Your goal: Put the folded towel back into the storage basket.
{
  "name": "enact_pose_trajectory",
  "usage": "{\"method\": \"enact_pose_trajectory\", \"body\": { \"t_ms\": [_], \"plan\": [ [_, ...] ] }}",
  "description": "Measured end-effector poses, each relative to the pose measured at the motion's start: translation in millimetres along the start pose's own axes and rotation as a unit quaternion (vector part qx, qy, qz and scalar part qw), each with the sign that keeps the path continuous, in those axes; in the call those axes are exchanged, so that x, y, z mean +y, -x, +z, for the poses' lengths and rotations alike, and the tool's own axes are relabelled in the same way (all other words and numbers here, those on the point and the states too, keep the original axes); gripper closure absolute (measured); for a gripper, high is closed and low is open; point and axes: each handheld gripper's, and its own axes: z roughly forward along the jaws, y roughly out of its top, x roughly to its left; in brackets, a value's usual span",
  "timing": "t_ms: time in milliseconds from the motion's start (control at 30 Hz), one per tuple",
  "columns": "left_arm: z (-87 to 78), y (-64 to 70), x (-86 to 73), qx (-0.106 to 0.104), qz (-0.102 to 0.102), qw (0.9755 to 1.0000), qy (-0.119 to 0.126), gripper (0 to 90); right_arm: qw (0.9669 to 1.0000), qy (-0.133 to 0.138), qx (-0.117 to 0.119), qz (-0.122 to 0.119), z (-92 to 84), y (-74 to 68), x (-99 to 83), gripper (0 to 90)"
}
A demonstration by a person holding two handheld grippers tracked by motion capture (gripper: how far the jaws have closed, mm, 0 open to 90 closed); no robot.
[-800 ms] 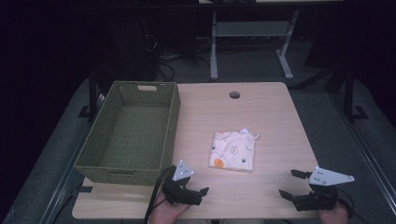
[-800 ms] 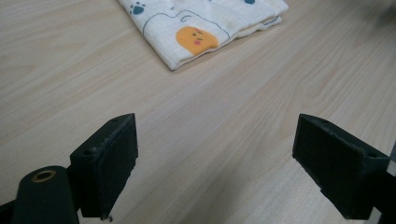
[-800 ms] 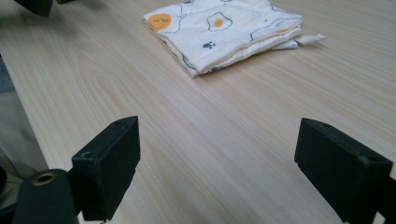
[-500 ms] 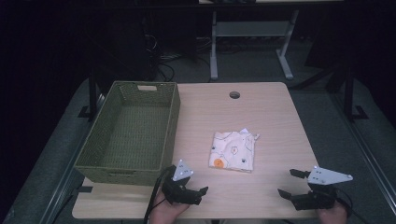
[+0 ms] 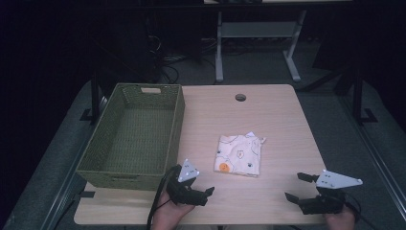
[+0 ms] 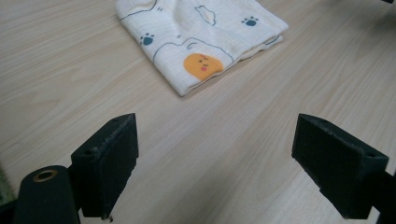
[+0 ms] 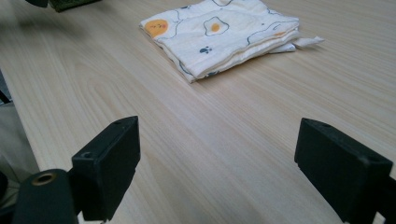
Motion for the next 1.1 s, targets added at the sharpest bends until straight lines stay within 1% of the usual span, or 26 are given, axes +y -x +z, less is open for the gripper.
{"method": "enact_pose_trajectory", "body": {
  "t_ms": [133,333,433,500,567,667,767,867,1000,1100],
  "plan": [
    [2.8,0.8,2.2,-0.004,0.003,1.0000,-0.007,15.6,1.0000,0.005,-0.001,0.005,-1.4,1.2,-0.6,13.6],
    [6.3,0.3,5.7,-0.009,0.005,0.9998,-0.016,15.6,1.0000,0.005,-0.002,0.007,-1.0,2.7,-1.1,13.6],
    [8.4,0.0,10.4,-0.009,0.009,0.9998,-0.013,15.7,0.9999,0.006,-0.004,0.008,-1.7,3.2,-1.3,13.6],
    [10.9,-0.2,13.5,-0.016,0.006,0.9998,-0.014,15.7,0.9999,0.009,-0.004,0.009,-2.2,3.0,-1.2,13.6],
    [12.4,0.2,15.0,-0.017,0.007,0.9997,-0.015,15.8,0.9999,0.009,-0.003,0.010,-2.0,2.9,-1.3,13.6],
    [16.8,1.1,21.6,-0.019,0.016,0.9994,-0.024,15.8,0.9999,0.008,-0.003,0.011,-1.3,3.9,-1.8,13.6],
    [19.9,1.9,26.2,-0.022,0.015,0.9994,-0.023,15.8,0.9997,0.015,-0.001,0.017,-2.3,5.7,-2.2,13.6],
    [25.1,2.7,31.0,-0.020,0.022,0.9991,-0.032,15.8,0.9996,0.020,-0.002,0.019,-2.8,6.1,-2.7,13.6],
    [29.9,3.1,39.4,-0.016,0.028,0.9990,-0.031,15.8,0.9997,0.018,-0.002,0.019,-2.9,6.5,-2.7,13.6],
    [33.7,4.2,45.0,-0.018,0.032,0.9988,-0.033,15.8,0.9997,0.016,-0.004,0.019,-2.4,7.3,-2.6,13.6]
  ]
}}
